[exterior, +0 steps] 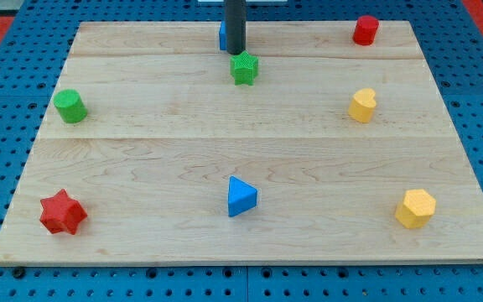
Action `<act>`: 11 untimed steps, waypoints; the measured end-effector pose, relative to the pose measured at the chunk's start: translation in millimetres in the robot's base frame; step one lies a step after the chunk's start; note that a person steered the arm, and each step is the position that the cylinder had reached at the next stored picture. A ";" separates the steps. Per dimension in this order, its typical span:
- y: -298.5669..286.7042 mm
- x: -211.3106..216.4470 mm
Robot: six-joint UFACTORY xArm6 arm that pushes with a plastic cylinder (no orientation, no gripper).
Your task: Move the blue cube towards the top left corner
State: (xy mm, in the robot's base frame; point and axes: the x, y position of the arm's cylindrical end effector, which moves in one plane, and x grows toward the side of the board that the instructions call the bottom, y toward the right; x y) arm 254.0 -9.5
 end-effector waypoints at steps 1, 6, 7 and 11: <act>25.8 -14.3; -64.2 -61.0; -134.0 -61.3; -294.3 -29.4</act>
